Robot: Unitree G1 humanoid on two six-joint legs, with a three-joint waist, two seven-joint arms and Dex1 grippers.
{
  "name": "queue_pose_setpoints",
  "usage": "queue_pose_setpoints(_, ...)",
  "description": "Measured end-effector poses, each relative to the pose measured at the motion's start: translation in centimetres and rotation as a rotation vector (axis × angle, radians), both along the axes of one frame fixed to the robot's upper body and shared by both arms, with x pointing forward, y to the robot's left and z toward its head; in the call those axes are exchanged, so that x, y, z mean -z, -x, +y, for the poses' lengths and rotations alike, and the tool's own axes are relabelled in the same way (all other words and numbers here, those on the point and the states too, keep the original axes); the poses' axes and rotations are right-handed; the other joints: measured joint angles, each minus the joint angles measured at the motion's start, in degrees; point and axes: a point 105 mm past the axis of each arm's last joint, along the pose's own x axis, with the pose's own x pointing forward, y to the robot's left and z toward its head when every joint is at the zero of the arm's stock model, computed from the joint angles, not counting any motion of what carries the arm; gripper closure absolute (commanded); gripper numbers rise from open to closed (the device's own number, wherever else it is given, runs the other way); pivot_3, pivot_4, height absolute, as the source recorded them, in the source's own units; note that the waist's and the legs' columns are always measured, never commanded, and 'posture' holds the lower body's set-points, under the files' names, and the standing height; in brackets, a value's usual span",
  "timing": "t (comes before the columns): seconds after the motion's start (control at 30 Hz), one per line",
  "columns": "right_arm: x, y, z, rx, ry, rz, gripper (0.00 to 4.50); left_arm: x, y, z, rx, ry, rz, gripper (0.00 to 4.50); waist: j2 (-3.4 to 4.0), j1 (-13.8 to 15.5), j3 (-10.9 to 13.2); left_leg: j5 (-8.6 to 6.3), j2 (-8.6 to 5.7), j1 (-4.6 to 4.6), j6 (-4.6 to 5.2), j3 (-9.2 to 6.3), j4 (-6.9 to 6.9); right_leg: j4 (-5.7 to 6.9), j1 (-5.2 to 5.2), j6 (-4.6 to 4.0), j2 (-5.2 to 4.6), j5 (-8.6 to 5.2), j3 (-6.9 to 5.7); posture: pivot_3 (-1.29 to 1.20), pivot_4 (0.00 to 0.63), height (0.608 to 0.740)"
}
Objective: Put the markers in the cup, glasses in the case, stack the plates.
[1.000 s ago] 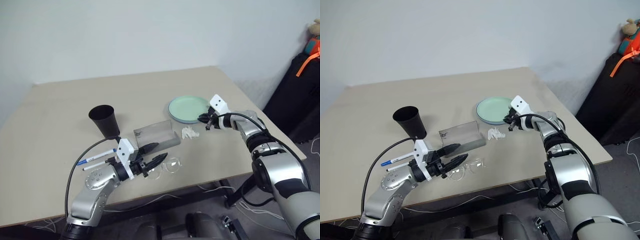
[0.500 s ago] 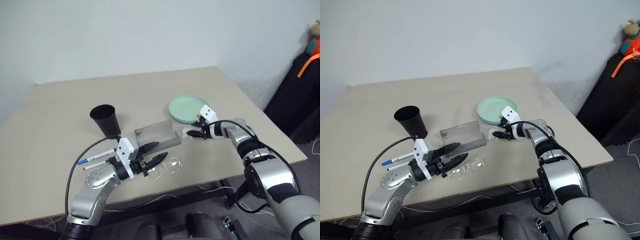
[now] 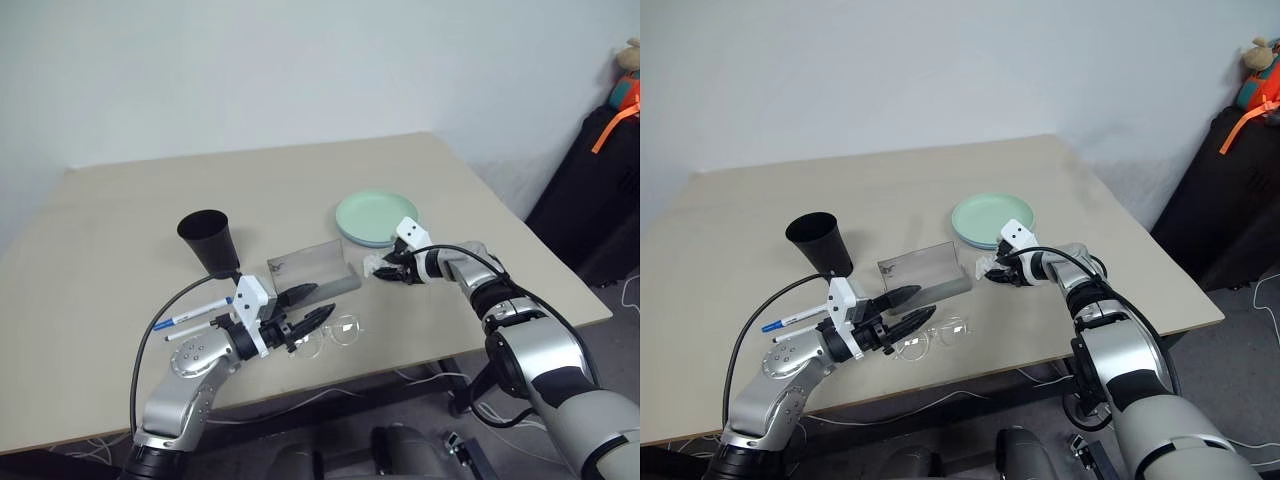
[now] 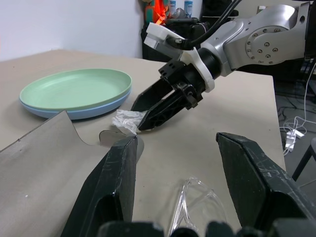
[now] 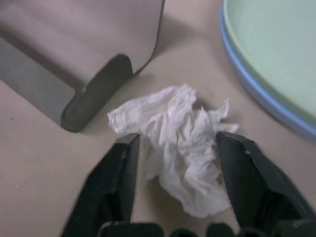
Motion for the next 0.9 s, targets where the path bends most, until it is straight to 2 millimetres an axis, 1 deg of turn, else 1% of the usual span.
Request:
queue_pose_setpoints(0.13,0.2,0.1,-0.2,0.006,0.002,0.012,4.37,-0.1,-0.1,0.0,0.001,-0.001,-0.004,1.83,0.00,0.00,0.00,0.00,0.00,-0.01,0.00,-0.01,0.00,0.00,0.00,0.00,0.00,0.00,0.00,0.00,0.000,0.720)
queue_pose_setpoints(0.17,0.2,0.1,-0.2,0.006,0.002,0.012,4.44,-0.1,-0.1,0.0,0.001,-0.001,-0.004,1.83,0.00,-0.01,0.00,0.00,0.00,-0.01,0.00,0.00,0.00,0.00,0.00,0.00,0.00,0.00,0.00,0.00,0.000,0.720)
queue_pose_setpoints(0.53,-0.4,0.0,-0.3,-0.010,-0.018,0.004,4.44,-0.1,-0.1,0.0,0.001,-0.004,-0.005,1.83,0.00,-0.01,0.00,0.00,0.00,-0.01,0.00,-0.01,0.00,0.00,0.00,0.00,0.00,0.00,0.00,0.00,0.000,0.720)
queue_pose_setpoints(0.6,-1.0,-0.1,-0.4,-0.012,-0.037,-0.007,4.44,-0.1,-0.1,0.0,0.001,-0.004,-0.005,1.83,0.00,-0.01,0.00,0.00,0.00,-0.01,0.00,-0.01,0.00,0.00,-0.01,0.00,0.00,0.00,0.00,0.00,0.000,0.720)
queue_pose_setpoints(0.7,-3.1,-1.3,-0.7,0.038,-0.089,-0.079,4.44,-0.1,-0.1,0.0,0.002,-0.004,-0.005,1.83,0.01,-0.02,0.01,0.00,-0.01,-0.01,0.00,0.02,0.00,-0.01,-0.05,0.00,0.00,0.00,0.01,0.00,0.000,0.720)
queue_pose_setpoints(0.73,-5.1,-2.3,-1.0,0.072,-0.104,-0.144,4.44,-0.1,-0.1,0.0,0.003,-0.004,-0.005,1.83,0.01,-0.03,0.01,0.00,0.00,-0.02,0.00,0.03,0.00,0.00,-0.06,0.00,0.00,0.00,0.02,0.00,0.000,0.720)
queue_pose_setpoints(0.8,-7.4,-3.4,-1.1,0.110,-0.121,-0.217,4.44,0.0,-0.1,0.0,0.005,-0.004,-0.004,1.83,0.01,-0.04,0.00,0.00,0.01,-0.02,0.00,0.02,0.00,0.00,-0.06,0.00,0.01,0.00,0.00,0.00,0.000,0.720)
queue_pose_setpoints(0.87,-8.9,-4.1,-1.0,0.139,-0.134,-0.269,4.44,-0.1,-0.2,-0.1,0.006,-0.004,-0.004,1.83,-0.01,-0.02,-0.01,0.00,0.02,-0.01,0.00,-0.02,-0.02,0.01,-0.05,0.00,0.03,0.00,-0.02,0.00,0.000,0.720)
queue_pose_setpoints(0.9,-8.9,-4.1,-1.1,0.146,-0.135,-0.272,4.44,-0.1,-0.2,-0.1,0.007,-0.004,-0.006,1.83,-0.02,-0.02,-0.01,0.00,0.03,-0.02,0.00,-0.03,-0.02,0.01,-0.04,0.00,0.04,0.00,-0.02,0.00,0.000,0.720)
